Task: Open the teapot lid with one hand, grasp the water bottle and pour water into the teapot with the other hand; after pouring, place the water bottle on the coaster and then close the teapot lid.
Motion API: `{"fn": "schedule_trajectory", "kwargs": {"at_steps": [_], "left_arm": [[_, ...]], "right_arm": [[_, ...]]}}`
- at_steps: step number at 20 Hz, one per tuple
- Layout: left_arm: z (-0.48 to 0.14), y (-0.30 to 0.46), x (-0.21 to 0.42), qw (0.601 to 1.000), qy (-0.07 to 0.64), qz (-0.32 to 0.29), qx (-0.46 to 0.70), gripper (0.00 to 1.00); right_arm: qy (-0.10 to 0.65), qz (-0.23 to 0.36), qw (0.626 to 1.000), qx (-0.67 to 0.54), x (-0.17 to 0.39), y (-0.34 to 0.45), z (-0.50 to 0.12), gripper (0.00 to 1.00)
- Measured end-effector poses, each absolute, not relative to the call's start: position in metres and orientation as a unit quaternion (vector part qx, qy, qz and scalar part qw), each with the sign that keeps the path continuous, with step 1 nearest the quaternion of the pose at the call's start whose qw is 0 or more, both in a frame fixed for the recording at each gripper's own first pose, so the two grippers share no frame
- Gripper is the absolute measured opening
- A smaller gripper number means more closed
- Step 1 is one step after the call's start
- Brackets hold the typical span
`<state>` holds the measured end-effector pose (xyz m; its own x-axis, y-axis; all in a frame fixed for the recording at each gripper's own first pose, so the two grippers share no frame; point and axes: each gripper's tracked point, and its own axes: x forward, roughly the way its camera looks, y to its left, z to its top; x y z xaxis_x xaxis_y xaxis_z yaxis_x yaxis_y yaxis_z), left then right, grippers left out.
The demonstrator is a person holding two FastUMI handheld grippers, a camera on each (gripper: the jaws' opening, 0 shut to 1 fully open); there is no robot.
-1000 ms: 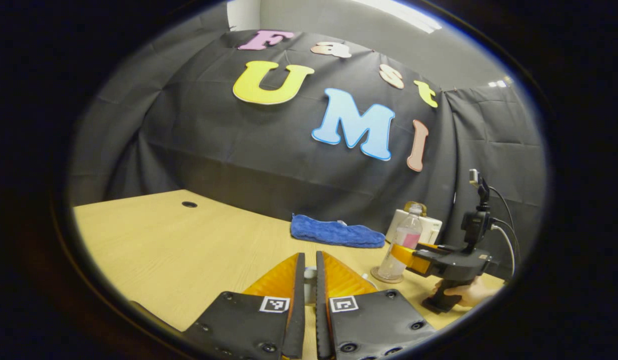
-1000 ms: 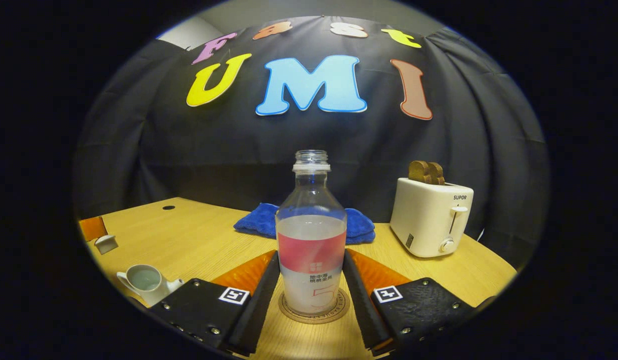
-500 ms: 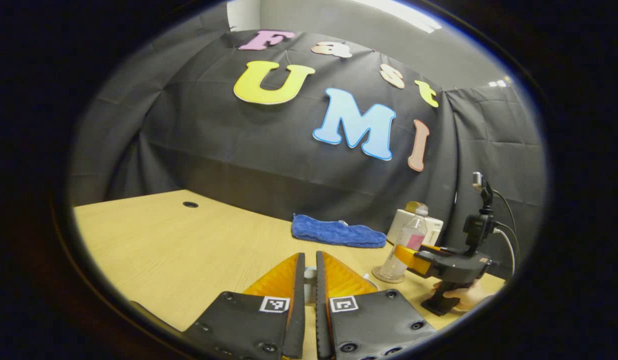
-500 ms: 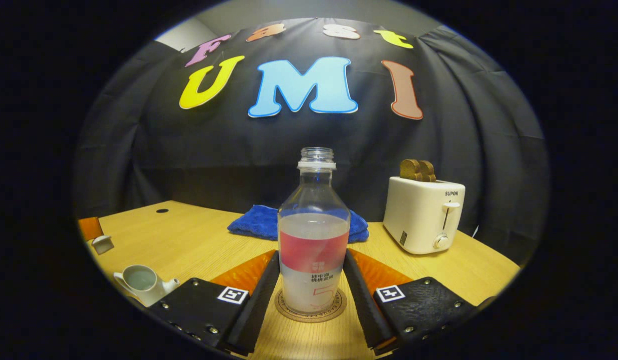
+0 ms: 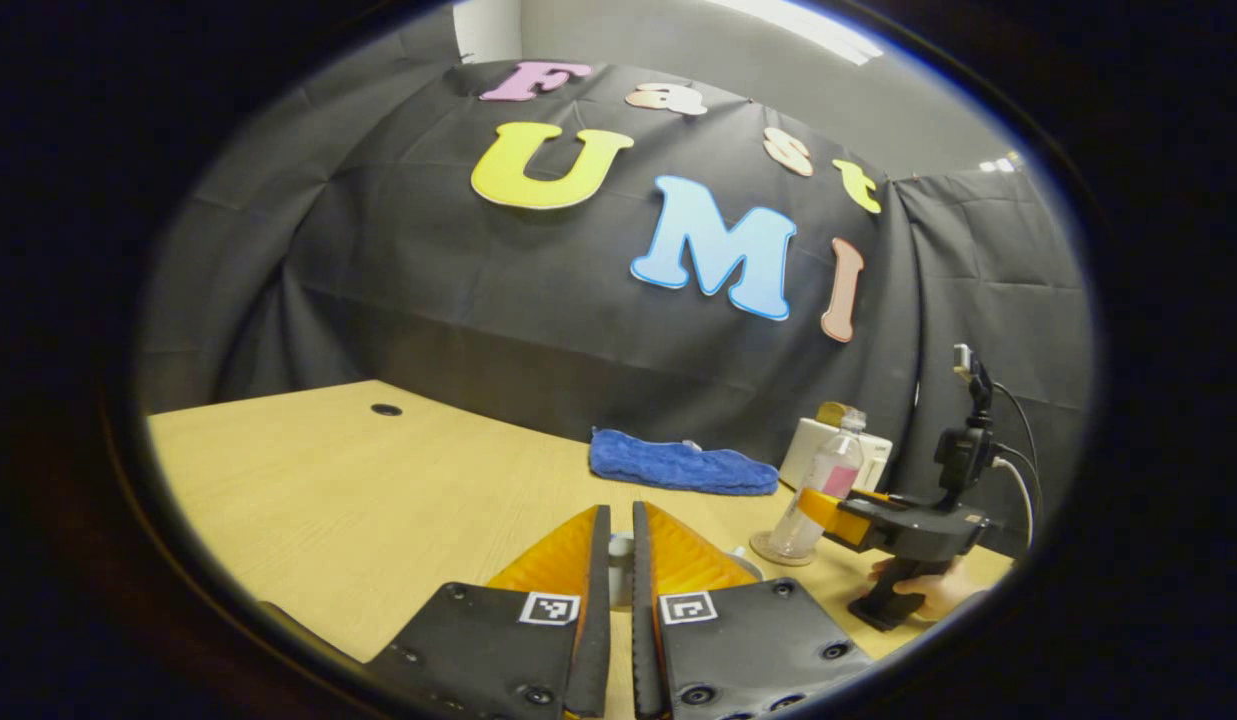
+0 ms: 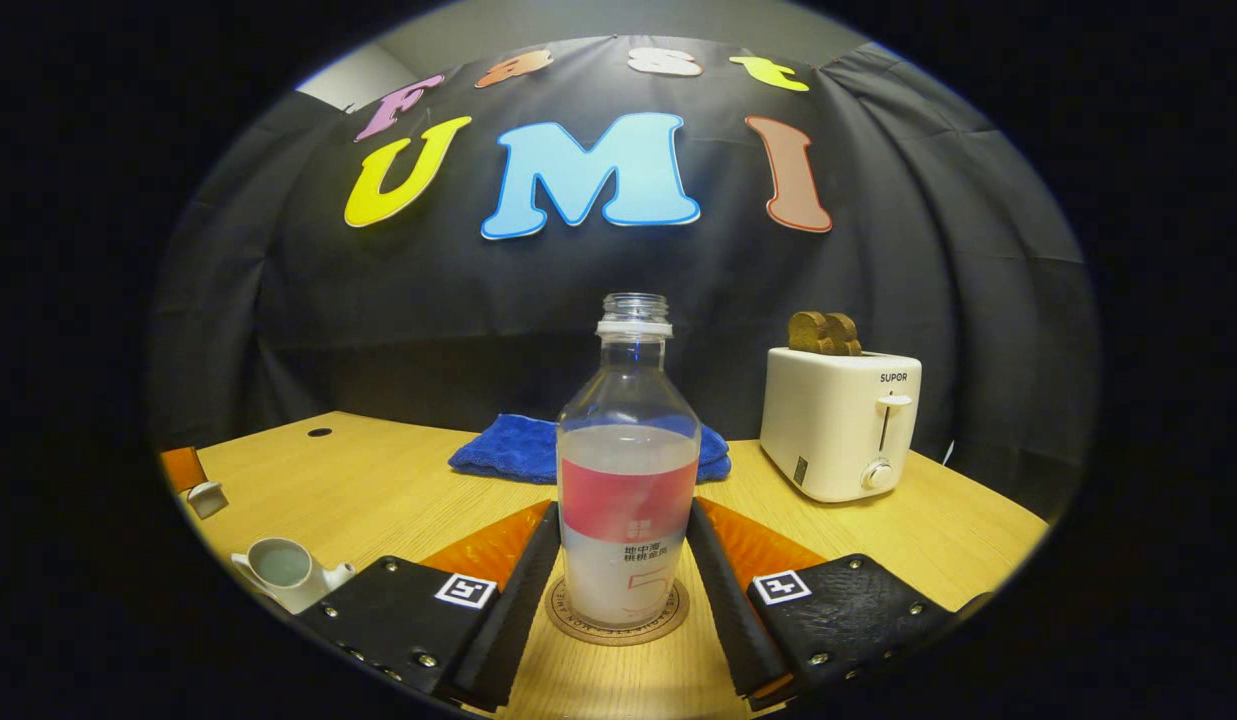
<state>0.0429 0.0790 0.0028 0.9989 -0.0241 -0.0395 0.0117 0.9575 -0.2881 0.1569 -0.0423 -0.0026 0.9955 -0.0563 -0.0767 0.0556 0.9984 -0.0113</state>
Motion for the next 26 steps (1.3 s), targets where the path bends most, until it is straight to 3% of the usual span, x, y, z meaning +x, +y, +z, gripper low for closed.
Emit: {"fn": "schedule_trajectory", "kwargs": {"at_steps": [26], "left_arm": [[0.003, 0.068, 0.045, 0.99, 0.022, -0.023, -0.137, 0.15]], "right_arm": [[-0.003, -0.038, 0.999, -0.006, 0.152, -0.042, 0.006, 0.78]]}}
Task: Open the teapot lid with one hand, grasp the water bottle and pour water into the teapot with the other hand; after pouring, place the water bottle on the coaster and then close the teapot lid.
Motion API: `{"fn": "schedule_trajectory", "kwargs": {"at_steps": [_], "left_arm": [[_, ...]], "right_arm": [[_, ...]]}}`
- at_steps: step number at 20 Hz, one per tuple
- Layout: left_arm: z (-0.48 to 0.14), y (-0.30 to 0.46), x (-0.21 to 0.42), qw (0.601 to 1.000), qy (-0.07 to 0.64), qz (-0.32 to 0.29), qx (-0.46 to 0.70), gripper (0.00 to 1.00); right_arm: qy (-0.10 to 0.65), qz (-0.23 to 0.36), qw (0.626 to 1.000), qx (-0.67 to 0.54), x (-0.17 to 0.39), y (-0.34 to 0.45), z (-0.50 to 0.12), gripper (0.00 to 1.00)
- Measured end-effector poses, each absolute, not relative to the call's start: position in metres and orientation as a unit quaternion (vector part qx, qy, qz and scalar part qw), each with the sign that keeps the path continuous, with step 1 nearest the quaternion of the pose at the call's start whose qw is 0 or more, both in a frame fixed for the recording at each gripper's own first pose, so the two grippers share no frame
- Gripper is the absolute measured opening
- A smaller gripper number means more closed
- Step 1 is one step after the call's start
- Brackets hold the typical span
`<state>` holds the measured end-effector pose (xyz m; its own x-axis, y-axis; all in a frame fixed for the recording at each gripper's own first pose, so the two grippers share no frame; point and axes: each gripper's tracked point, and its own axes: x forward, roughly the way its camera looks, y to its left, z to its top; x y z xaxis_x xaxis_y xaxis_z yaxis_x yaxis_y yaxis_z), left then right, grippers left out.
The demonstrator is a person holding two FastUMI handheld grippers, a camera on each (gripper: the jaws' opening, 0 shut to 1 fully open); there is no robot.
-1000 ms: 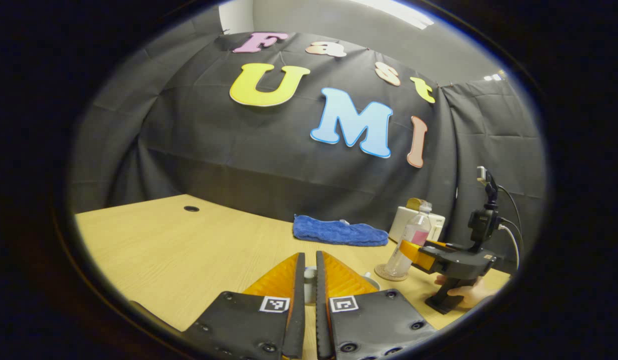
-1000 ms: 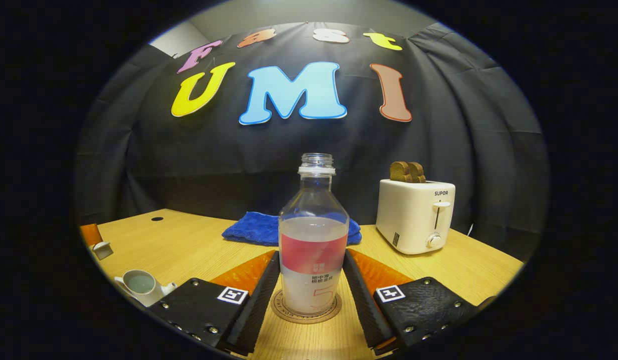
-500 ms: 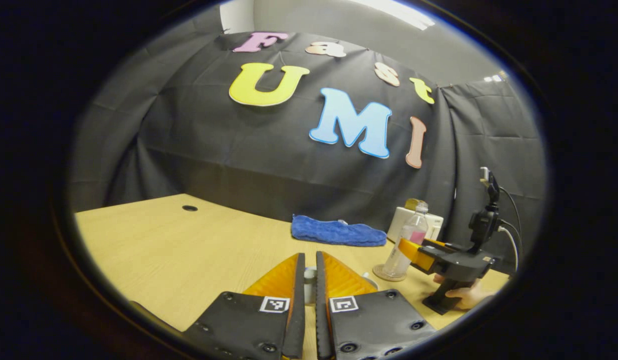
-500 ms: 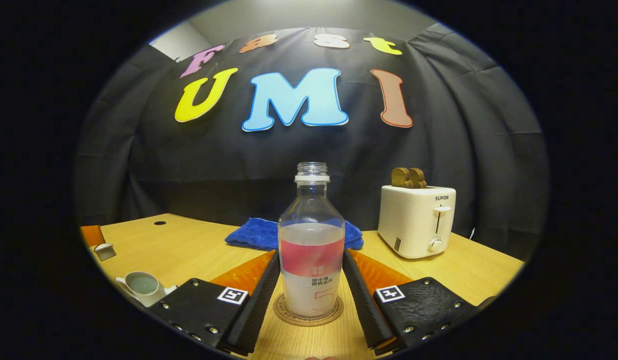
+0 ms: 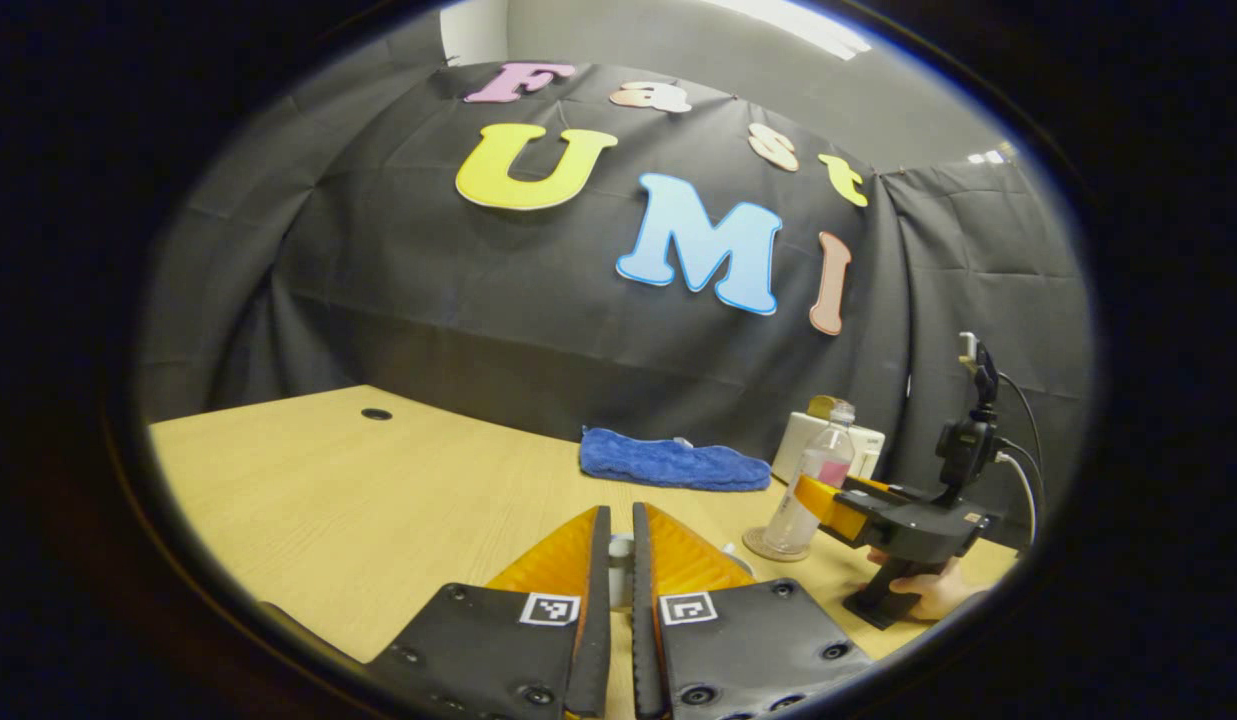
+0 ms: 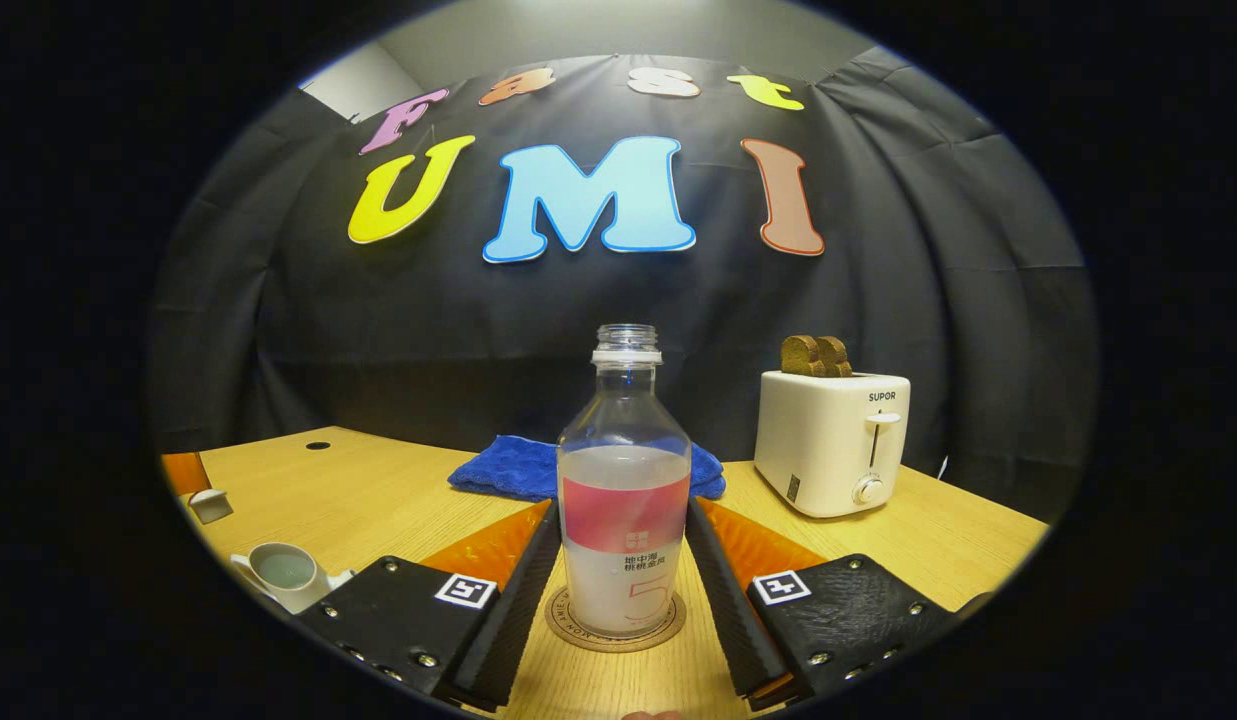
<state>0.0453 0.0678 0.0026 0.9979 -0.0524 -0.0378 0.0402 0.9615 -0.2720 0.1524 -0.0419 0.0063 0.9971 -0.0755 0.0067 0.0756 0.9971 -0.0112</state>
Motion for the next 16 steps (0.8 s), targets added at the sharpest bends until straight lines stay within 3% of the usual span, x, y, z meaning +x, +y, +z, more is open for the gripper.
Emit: {"fn": "schedule_trajectory", "kwargs": {"at_steps": [11, 12, 13, 16], "left_arm": [[0.0034, 0.0706, 0.0443, 0.99, 0.019, -0.02, -0.14, 0.15], [0.0043, 0.0703, 0.0446, 0.99, 0.018, -0.021, -0.14, 0.15], [0.0045, 0.0694, 0.0442, 0.99, 0.017, -0.022, -0.141, 0.16], [0.0082, 0.068, 0.0429, 0.989, 0.012, -0.027, -0.146, 0.16]], "right_arm": [[-0.002, -0.05, 0.999, -0.007, 0.1496, -0.0476, 0.0058, 0.78], [-0.003, -0.058, 0.998, -0.005, 0.1461, -0.0487, 0.0055, 0.83], [-0.002, -0.06, 0.998, -0.004, 0.1484, -0.0474, 0.0052, 0.98], [-0.002, -0.058, 0.998, -0.005, 0.1486, -0.0473, 0.0061, 0.99]]}}
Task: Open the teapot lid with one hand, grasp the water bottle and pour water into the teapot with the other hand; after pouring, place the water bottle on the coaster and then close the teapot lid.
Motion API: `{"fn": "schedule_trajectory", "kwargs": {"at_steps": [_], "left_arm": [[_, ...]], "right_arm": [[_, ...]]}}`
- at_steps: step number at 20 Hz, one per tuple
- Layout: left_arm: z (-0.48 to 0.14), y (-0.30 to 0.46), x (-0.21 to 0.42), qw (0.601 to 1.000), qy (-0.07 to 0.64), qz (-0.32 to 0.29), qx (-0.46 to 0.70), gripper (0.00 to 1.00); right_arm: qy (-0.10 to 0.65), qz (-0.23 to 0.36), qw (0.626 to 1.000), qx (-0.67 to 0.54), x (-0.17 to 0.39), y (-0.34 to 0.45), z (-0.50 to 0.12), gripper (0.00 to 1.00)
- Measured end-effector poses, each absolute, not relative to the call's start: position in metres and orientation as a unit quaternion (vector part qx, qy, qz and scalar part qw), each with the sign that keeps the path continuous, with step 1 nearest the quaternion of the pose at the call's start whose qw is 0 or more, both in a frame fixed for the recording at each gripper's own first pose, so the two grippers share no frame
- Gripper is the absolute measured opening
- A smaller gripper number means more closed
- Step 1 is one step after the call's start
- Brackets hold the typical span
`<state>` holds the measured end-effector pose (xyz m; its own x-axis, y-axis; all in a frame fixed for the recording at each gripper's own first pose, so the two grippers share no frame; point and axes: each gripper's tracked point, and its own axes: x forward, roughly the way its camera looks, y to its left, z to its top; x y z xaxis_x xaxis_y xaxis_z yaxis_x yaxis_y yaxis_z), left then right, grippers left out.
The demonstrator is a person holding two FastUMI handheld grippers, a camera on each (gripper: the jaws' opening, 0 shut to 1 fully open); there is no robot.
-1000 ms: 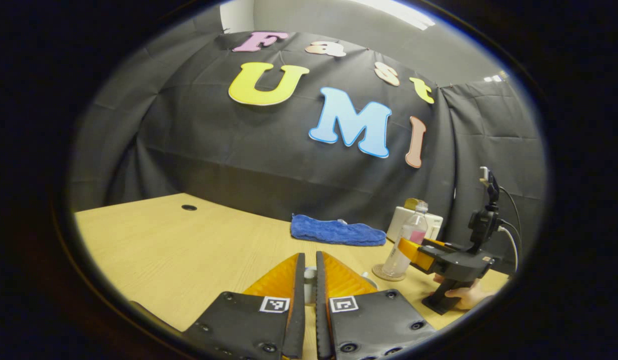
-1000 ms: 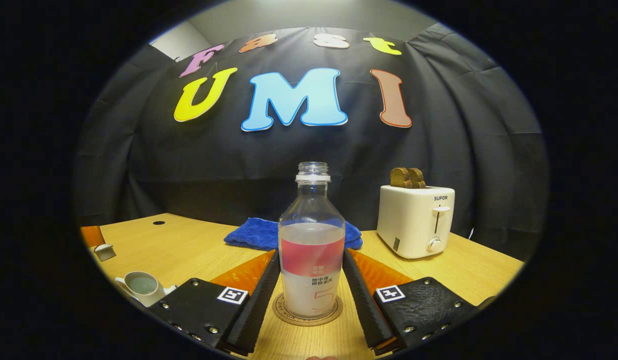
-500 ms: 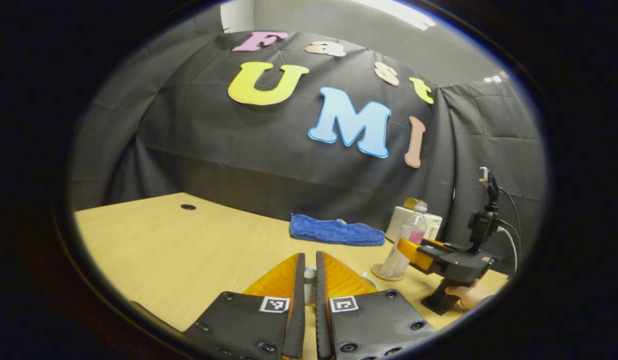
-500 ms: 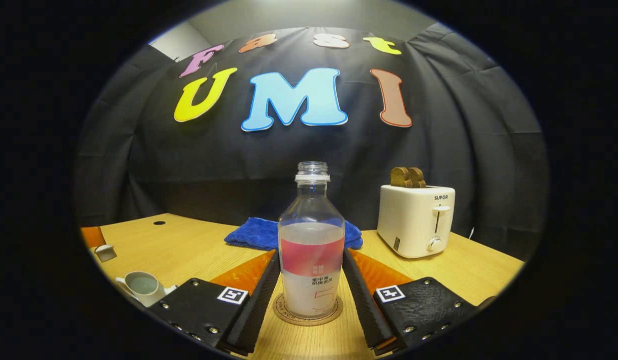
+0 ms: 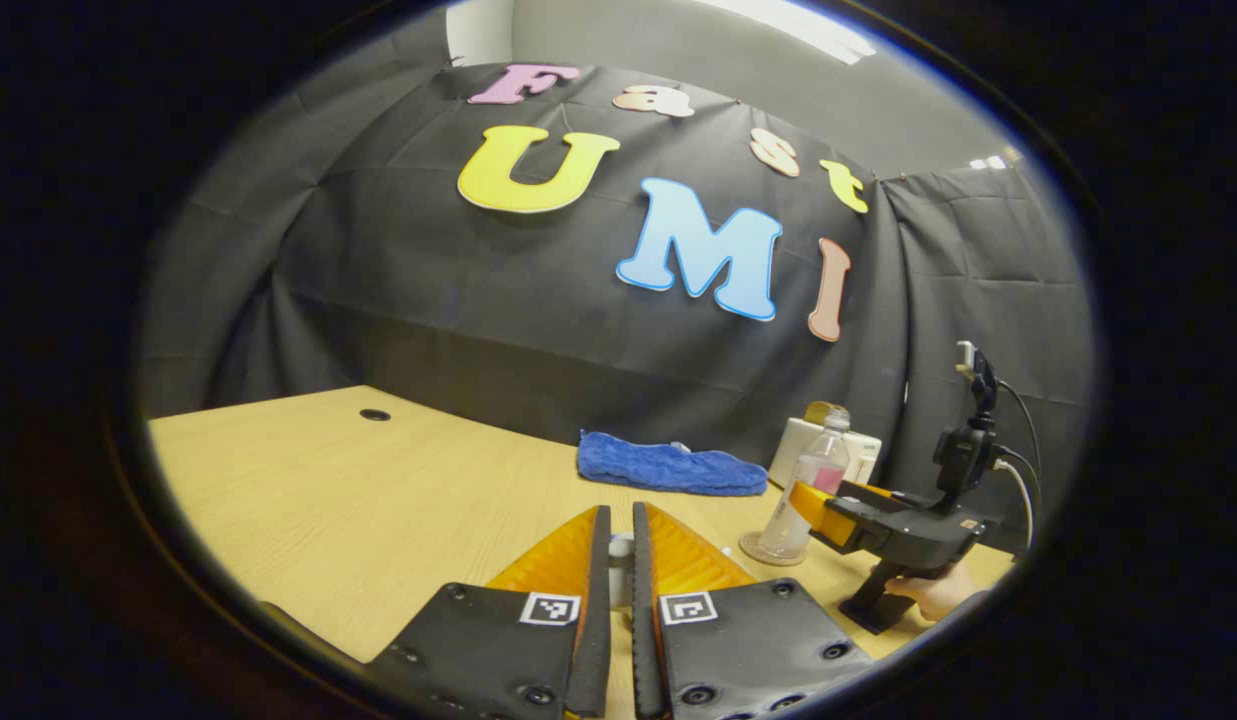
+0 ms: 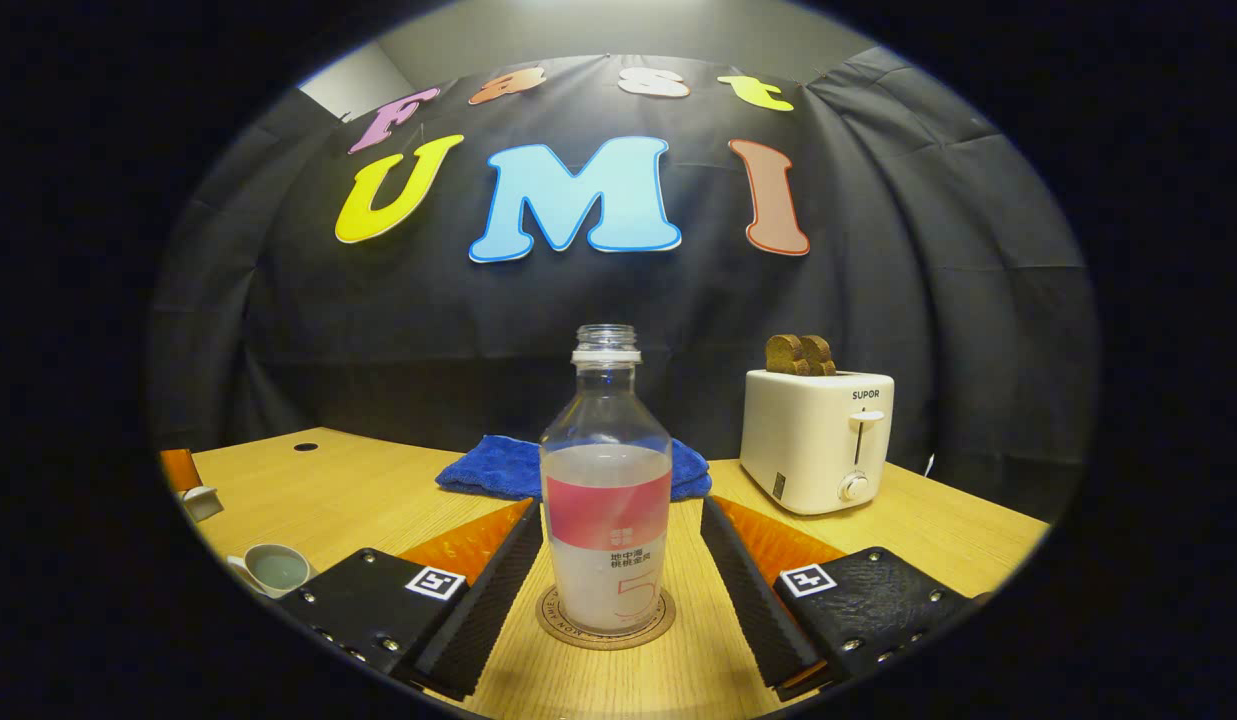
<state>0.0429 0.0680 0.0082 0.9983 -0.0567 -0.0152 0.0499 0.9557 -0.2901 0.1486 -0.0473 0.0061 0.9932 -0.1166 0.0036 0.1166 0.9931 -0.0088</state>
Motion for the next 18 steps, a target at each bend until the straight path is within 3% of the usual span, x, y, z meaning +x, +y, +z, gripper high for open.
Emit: {"fn": "schedule_trajectory", "kwargs": {"at_steps": [18], "left_arm": [[0.012, 0.004, 0.071, 0.993, 0.023, -0.079, -0.082, 0.15]], "right_arm": [[-0.001, -0.027, 1.0, -0.005, 0.066, -0.023, 0.002, 0.99]]}}
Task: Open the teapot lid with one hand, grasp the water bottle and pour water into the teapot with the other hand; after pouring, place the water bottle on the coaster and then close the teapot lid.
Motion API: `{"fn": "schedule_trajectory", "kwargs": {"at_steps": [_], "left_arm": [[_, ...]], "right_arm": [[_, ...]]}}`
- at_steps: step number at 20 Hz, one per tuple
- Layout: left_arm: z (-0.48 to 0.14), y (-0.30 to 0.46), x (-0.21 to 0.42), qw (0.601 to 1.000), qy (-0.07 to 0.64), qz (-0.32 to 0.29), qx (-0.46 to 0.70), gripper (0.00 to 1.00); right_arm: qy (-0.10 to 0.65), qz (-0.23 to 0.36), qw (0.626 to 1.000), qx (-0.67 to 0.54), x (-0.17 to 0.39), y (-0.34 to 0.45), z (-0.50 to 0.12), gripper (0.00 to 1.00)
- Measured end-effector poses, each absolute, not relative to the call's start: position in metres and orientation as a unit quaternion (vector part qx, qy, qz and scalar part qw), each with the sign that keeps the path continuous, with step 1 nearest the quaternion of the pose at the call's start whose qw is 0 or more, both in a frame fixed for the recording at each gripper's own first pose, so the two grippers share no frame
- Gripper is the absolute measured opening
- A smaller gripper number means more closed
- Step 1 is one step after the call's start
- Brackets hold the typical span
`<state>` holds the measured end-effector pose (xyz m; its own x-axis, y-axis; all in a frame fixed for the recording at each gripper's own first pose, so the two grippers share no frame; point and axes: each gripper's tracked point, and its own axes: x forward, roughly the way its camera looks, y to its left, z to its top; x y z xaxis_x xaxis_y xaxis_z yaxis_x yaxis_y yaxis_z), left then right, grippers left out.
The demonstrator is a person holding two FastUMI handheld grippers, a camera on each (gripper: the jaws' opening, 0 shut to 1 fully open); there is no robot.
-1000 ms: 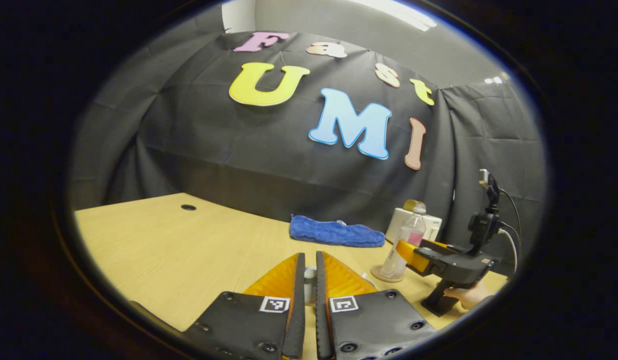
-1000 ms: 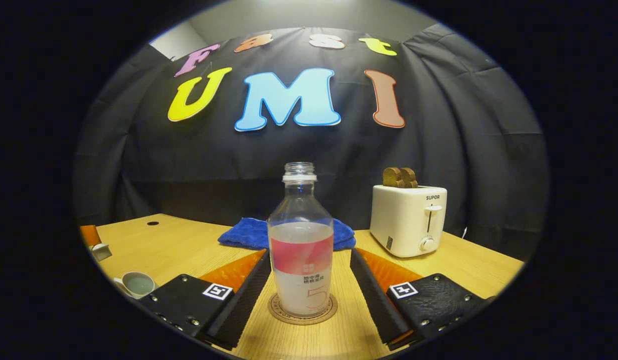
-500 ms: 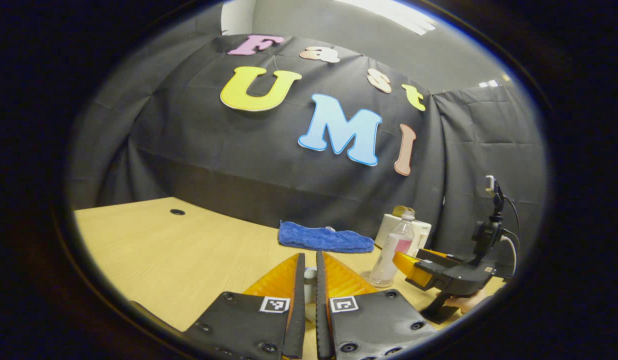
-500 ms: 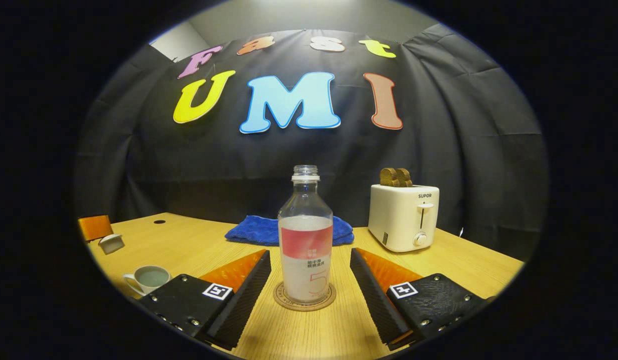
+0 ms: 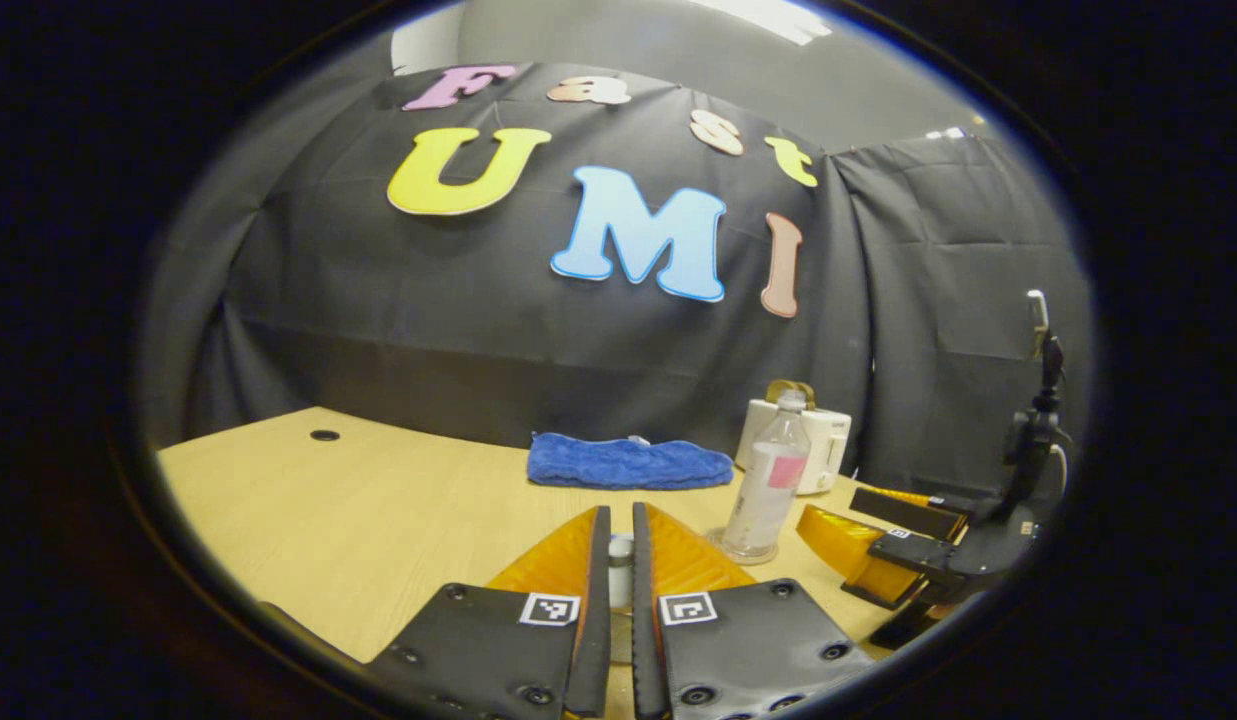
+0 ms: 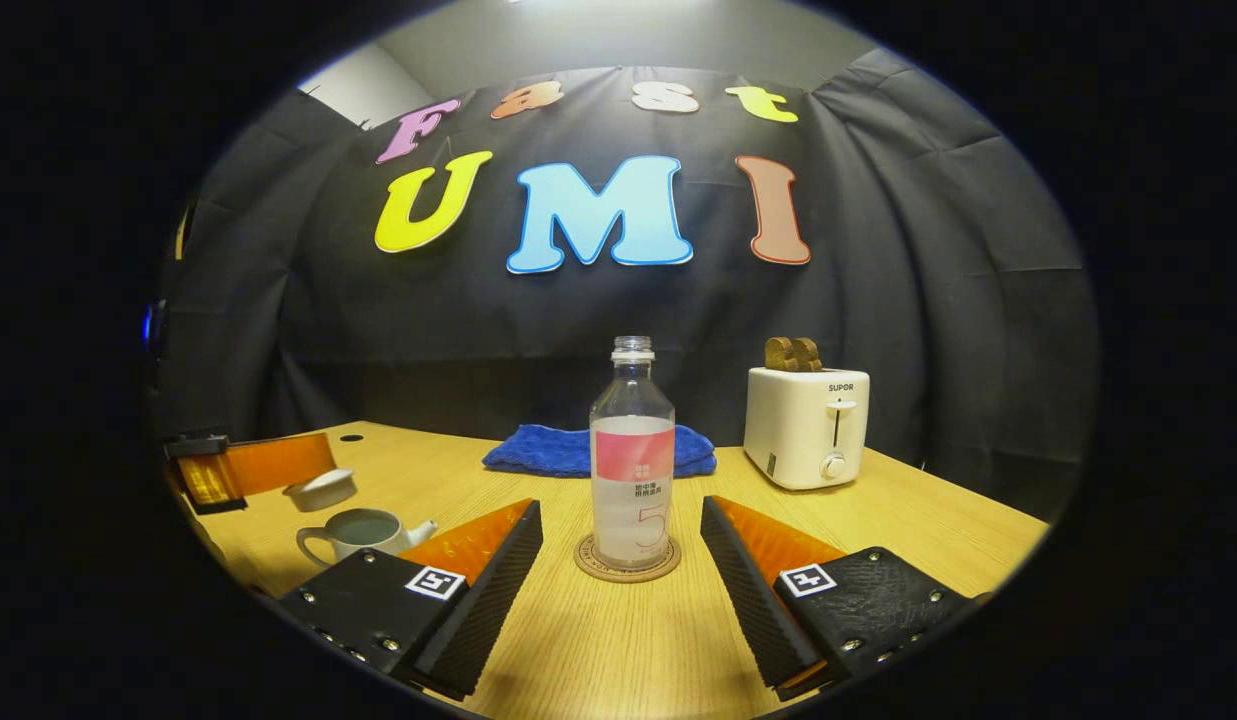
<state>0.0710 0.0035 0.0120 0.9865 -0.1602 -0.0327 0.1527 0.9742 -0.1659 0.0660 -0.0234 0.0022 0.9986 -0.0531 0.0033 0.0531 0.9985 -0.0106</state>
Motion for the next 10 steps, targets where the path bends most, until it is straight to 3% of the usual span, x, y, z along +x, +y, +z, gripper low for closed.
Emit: {"fn": "schedule_trajectory", "kwargs": {"at_steps": [10], "left_arm": [[-0.009, -0.011, 0.086, 0.994, 0.049, -0.078, -0.055, 0.16]], "right_arm": [[-0.003, -0.013, 1.0, -0.005, 0.063, -0.019, 0.001, 0.98]]}}
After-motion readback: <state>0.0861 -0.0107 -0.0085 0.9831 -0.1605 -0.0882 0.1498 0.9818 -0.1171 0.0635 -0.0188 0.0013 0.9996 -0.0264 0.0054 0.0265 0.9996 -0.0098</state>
